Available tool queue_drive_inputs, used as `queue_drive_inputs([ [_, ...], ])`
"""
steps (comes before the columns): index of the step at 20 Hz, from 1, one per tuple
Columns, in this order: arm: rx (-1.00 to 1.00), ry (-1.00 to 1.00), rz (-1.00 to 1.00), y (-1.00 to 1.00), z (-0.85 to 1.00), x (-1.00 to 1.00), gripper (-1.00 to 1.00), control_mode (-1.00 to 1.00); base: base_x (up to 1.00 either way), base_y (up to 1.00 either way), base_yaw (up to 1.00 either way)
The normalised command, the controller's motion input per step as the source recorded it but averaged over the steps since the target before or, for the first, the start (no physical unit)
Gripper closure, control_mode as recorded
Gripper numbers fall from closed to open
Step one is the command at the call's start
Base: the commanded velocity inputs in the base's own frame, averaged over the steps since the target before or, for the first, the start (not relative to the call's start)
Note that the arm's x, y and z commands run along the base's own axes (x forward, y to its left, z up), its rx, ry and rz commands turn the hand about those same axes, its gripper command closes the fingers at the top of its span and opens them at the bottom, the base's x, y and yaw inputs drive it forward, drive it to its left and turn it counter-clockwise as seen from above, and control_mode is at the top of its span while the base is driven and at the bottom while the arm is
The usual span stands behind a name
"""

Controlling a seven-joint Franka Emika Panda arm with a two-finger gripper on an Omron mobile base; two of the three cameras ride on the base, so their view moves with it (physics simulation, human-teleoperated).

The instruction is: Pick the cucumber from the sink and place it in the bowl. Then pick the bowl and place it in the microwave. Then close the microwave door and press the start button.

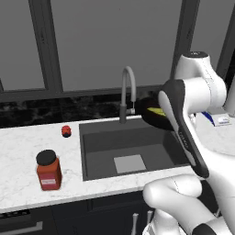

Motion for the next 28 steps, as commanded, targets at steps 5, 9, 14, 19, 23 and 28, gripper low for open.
queue_drive_inputs([
  [5,0.01,-0.06,0.02,0.05,-0.07,0.00,1.00,-1.00,0.00,0.00,0.00],
  [9,0.00,0.00,0.00,0.00,0.00,0.00,1.00,1.00,-0.41,0.09,0.01],
  [14,0.00,0.00,0.00,0.00,0.00,0.00,1.00,1.00,-0.99,0.36,0.21],
  [19,0.00,0.00,0.00,0.00,0.00,0.00,1.00,1.00,-0.70,0.28,0.65],
  [23,0.00,0.00,0.00,0.00,0.00,0.00,1.00,1.00,-0.42,0.06,0.82],
  [28,0.00,0.00,0.00,0.00,0.00,0.00,1.00,1.00,-0.27,0.00,0.88],
])
